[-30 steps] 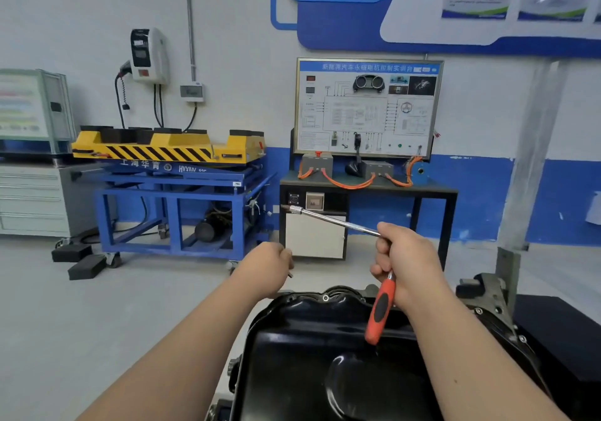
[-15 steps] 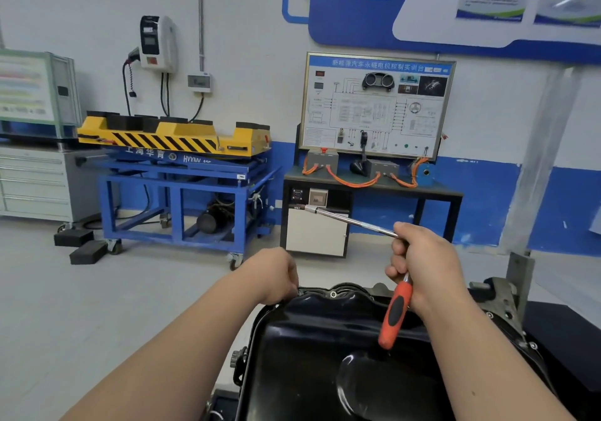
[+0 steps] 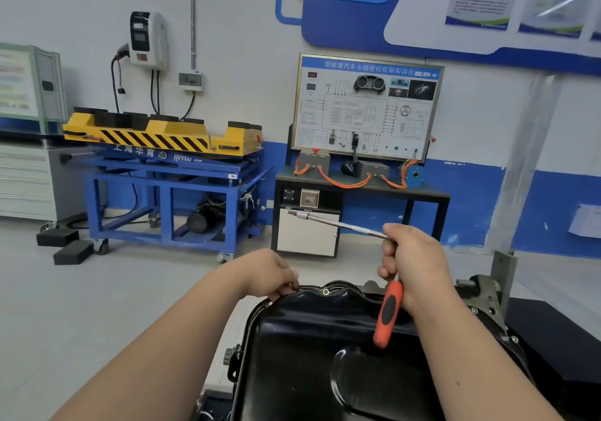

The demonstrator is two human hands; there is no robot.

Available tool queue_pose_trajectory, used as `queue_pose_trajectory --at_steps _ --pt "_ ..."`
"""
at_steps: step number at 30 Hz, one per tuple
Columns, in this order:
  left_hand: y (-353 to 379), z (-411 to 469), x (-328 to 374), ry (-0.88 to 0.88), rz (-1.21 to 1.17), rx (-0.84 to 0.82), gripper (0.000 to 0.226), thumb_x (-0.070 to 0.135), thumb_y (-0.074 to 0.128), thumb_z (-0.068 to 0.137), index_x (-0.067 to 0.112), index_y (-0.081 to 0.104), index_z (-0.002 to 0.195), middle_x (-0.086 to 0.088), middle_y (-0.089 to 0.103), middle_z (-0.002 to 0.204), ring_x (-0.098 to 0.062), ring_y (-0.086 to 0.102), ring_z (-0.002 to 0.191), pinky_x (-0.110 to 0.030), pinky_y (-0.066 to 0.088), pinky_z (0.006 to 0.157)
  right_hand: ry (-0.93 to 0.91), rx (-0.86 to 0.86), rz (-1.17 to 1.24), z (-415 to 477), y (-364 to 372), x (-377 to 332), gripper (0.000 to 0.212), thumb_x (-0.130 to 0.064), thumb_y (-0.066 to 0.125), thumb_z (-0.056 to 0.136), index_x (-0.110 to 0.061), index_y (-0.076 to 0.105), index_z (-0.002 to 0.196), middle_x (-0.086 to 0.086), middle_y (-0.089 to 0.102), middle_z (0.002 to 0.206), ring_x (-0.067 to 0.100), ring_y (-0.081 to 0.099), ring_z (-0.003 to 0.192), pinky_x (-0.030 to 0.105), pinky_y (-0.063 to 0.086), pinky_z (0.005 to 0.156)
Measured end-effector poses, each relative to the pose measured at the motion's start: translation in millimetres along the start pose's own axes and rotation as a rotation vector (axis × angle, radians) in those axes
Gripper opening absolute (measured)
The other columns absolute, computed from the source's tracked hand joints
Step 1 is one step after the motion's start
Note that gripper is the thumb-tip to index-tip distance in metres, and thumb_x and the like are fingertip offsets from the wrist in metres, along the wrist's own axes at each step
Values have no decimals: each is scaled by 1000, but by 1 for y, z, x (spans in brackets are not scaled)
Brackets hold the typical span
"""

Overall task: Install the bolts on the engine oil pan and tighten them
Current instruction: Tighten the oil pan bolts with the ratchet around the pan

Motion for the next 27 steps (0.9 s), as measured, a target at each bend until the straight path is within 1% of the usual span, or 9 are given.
queue_pose_trajectory --at_steps 3,6,8,9,11,13,17,21,27 --pt "1 0 -4 -49 -86 -31 31 24 44 96 18 71 84 7 68 70 -5 57 54 -19 37 51 -88 -121 -148 -10 12 -23 13 -11 54 87 -13 58 75 2 45 56 13 32 39 27 36 40" --pt "4 4 -11 -115 -246 -51 43 26 33 98 15 71 81 4 70 67 -10 56 54 -24 37 57 -426 -263 -633 -32 35 -75 17 -16 55 81 -24 63 68 -12 52 49 6 40 37 26 40 40" --pt "5 6 -14 -130 -319 -44 51 29 28 99 12 72 79 3 69 63 -11 55 50 -23 38 55 -641 -363 -931 -55 59 -103 14 -23 56 77 -29 61 65 -21 56 55 -2 49 45 21 42 44" --pt "5 7 -15 -128 -331 -39 54 31 26 100 12 72 78 2 69 62 -11 54 49 -23 38 54 -708 -405 -1048 -66 70 -111 12 -25 56 76 -30 59 66 -20 56 61 -5 51 53 19 40 49" --pt "5 7 -15 -110 -314 -42 54 33 26 101 12 71 78 3 68 63 -11 54 50 -23 39 54 -766 -450 -1203 -81 85 -120 11 -26 55 77 -30 57 67 -17 55 71 -1 52 62 21 36 53" --pt "6 7 -16 -88 -288 -65 48 31 29 102 14 69 81 4 68 67 -11 56 55 -24 41 57 -782 -453 -1268 -87 88 -128 10 -27 54 77 -29 56 67 -16 55 74 1 51 66 23 38 56" --pt "6 5 -16 -46 -240 -95 36 29 35 101 16 68 91 5 65 77 -10 54 64 -24 42 61 -796 -404 -1308 -89 79 -135 11 -36 46 65 -30 54 63 -15 58 74 3 52 70 26 44 63" --pt "6 6 -15 -58 -238 -75 46 39 30 102 17 67 86 4 66 79 -11 54 64 -27 39 64 -705 -438 -1371 -84 82 -106 11 -26 53 79 -30 54 68 -10 59 73 8 54 60 28 48 59" --pt "6 9 -17 -68 -272 -27 54 45 26 101 13 67 87 1 68 77 -13 56 62 -29 40 65 -708 -424 -1361 -72 87 -91 14 -26 55 82 -31 52 69 -10 59 74 7 50 58 24 39 52"
Point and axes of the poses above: each hand's wrist, its own z-axis towards the middle knuckle, its own y-axis out of the palm, x = y × z, the point moved 5 cm from there along z, towards the middle knuckle
